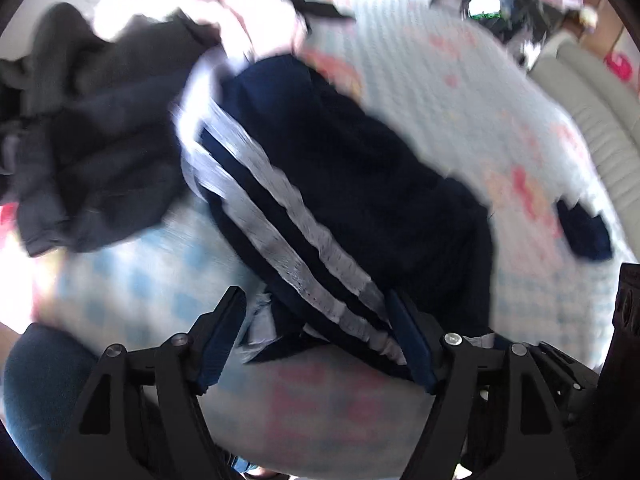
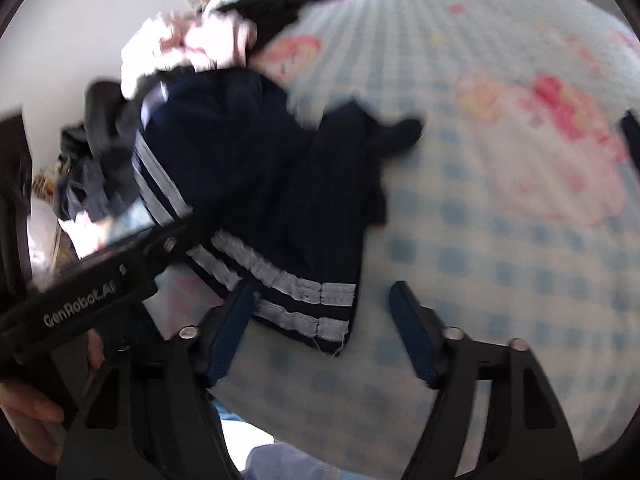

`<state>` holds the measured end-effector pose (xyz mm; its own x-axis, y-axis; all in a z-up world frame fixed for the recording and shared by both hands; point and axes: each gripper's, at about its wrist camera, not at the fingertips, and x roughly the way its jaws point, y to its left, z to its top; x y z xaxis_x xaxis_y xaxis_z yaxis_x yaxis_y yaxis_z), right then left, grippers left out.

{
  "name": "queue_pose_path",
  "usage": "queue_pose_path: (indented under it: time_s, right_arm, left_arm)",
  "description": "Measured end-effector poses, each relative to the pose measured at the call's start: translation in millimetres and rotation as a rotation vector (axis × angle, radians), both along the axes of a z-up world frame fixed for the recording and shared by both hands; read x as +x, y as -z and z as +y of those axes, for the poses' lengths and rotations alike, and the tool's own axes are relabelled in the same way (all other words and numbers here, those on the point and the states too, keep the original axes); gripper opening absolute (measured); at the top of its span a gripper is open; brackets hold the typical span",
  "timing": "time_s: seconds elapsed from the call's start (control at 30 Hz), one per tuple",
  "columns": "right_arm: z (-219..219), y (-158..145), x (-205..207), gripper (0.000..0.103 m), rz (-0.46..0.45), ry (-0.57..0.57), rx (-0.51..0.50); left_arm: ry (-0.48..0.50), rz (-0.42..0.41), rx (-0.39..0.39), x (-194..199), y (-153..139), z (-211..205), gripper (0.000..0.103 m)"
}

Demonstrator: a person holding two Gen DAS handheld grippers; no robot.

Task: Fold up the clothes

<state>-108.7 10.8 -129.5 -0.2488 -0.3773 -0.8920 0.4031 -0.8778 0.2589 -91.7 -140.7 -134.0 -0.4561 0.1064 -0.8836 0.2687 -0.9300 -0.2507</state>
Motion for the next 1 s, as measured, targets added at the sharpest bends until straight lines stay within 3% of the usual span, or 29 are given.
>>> queue_pose_path:
  time_s: [0.03, 0.1, 0.13, 0.27, 0.5, 0.57, 0.67, 0.77, 0.8, 0.93, 1.0]
  right_arm:
    - [-1, 5, 1, 0.036, 0.013, 0.002, 0.024]
    - [2, 4, 4, 0.018, 0.04, 0.004, 0.016]
    - [6, 1, 5, 0.009, 0.054, 0.007, 0.008]
    - [31, -24, 3, 0.005, 0.158, 0.073, 0.023]
    - [139, -66, -1, 0.004, 0.28, 0.321, 0.077]
    - [170, -73, -4, 0.004, 0.274, 0.406, 0.076]
    - [190, -74, -6, 0.005, 0.215, 0.432, -0.023]
    - [191, -68, -3, 0.013, 0.17, 0.407, -0.093]
    - [187, -65, -3, 0.02, 0.155, 0.392, -0.107]
    - [159, -52, -1, 0.026, 0.097, 0.304, -0.173]
    - [143, -49, 6, 0.037, 0.073, 0.231, -0.23]
  left_arm:
    - [0.01, -0.015, 0.018, -2, 5, 3, 0.059]
    - [0.015, 0.028, 0.027, 3, 0, 9, 0.033]
    - [0.032, 0.047, 0.031, 6, -3, 15, 0.027]
    - [0.114, 0.095, 0.047, 11, -21, 45, 0.016]
    - [0.346, 0.164, 0.141, 14, -61, 123, 0.016]
    - [0.394, 0.169, 0.161, 12, -66, 141, 0.016]
    - [0.451, 0.165, 0.185, 10, -68, 158, 0.017]
    - [0.435, 0.148, 0.168, 6, -64, 160, 0.023]
    - [0.421, 0.142, 0.171, 7, -63, 155, 0.024]
    - [0.336, 0.136, 0.208, 15, -58, 121, 0.028]
    - [0.281, 0.154, 0.213, 23, -60, 98, 0.038]
